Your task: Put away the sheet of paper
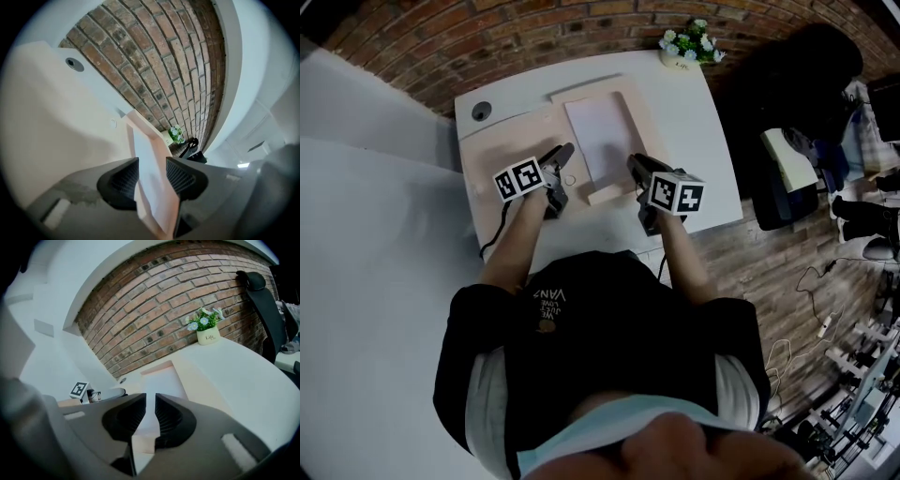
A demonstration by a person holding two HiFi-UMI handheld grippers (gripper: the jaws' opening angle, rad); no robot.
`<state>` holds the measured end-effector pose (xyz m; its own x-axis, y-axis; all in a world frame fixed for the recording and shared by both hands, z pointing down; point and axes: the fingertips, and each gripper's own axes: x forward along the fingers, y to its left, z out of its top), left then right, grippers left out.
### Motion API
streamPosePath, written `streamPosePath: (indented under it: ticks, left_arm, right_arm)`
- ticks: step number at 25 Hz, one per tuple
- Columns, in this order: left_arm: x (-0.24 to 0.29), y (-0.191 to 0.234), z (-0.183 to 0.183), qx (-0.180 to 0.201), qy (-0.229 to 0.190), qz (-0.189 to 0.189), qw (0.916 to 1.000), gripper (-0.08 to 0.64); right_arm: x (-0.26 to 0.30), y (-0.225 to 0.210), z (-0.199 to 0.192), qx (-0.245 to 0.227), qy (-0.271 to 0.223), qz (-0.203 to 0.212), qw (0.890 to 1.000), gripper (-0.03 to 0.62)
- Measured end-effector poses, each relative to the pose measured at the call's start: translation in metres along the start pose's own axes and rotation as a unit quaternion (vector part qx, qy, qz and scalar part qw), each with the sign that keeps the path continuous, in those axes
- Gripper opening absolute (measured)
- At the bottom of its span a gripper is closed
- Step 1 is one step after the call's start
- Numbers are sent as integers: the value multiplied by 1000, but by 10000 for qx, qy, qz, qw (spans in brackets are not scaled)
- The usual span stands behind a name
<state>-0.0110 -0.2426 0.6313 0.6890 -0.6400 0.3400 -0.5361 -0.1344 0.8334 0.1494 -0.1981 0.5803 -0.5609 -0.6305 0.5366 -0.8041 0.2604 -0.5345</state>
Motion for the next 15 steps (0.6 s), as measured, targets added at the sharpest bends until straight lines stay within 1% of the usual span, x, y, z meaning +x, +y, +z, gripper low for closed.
streamPosePath:
  ticks: [3,7,10,12,15]
  left_arm:
    - [-6,-6,1,176,20,-68,9998,170]
    - [-16,-14,6,590,40,-131,9982,169]
    - [-25,-20,11,837,-19,-174,9963,167]
    - [-31,-24,12,1001,-26,-218,9947,148]
    - [-41,-29,15,1236,-36,-282,9919,135]
  right_arm:
    - [-4,5,-1,-24,-93,-57,9999,49]
    - [-7,12,-1,-99,-248,-127,9996,30]
    - [-8,18,-2,-134,-351,-168,9992,12]
    - [-9,22,-1,-170,-429,-214,9987,-2]
    - [-10,29,-1,-175,-508,-236,9983,-2]
